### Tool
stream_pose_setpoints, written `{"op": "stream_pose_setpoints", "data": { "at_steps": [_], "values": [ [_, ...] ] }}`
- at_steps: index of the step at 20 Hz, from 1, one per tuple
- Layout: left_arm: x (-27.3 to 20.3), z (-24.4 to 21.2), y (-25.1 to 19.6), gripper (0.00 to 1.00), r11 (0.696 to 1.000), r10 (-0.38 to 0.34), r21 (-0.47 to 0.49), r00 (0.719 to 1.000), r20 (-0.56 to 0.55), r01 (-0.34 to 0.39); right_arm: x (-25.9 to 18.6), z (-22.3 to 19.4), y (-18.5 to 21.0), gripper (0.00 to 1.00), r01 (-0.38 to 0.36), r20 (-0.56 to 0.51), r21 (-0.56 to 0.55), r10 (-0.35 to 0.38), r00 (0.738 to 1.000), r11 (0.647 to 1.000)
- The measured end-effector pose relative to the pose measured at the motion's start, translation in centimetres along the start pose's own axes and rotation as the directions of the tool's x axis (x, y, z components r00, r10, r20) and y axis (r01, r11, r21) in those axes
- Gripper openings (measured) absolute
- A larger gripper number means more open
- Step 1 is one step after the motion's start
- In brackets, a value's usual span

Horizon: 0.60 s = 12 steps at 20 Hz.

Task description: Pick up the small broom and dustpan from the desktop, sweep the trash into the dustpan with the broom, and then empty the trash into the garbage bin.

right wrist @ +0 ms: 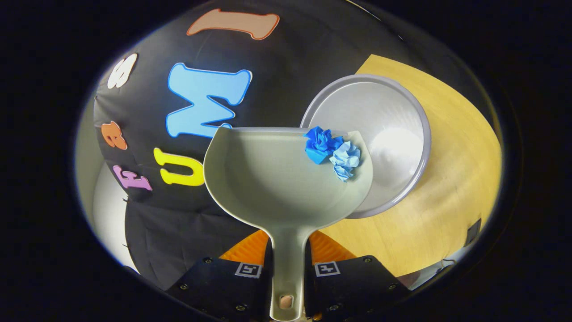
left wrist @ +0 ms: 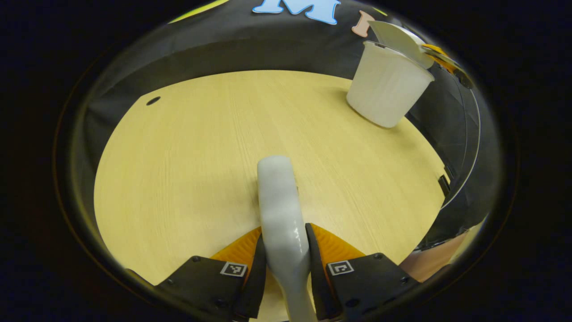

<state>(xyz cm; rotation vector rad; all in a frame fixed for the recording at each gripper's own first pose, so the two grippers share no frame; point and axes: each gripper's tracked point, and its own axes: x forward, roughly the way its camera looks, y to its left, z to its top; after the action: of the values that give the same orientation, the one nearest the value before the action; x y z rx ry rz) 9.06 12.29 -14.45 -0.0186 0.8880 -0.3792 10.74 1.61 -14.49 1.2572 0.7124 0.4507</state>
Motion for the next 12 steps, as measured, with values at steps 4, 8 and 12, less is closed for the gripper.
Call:
{"op": "stream_pose_setpoints", "data": {
  "at_steps": [4, 8, 12],
  "values": [
    [0.0, 0.1, 0.2, 0.49, 1.000, 0.000, -0.013, 1.000, 0.008, 0.000, 0.4, 0.2, 0.9, 0.29, -0.117, 0.044, 0.126, 0.112, 0.993, 0.985],
    [0.3, 0.2, 0.1, 0.51, 1.000, 0.002, -0.018, 1.000, 0.014, -0.001, 1.1, -0.3, 1.7, 0.29, -0.207, 0.070, 0.223, 0.196, 0.978, 0.953],
    [0.2, 0.3, 0.0, 0.49, 1.000, 0.004, -0.018, 1.000, 0.017, -0.004, 1.1, -0.5, 1.7, 0.28, -0.219, 0.081, 0.222, 0.206, 0.975, 0.950]
  ]
}}
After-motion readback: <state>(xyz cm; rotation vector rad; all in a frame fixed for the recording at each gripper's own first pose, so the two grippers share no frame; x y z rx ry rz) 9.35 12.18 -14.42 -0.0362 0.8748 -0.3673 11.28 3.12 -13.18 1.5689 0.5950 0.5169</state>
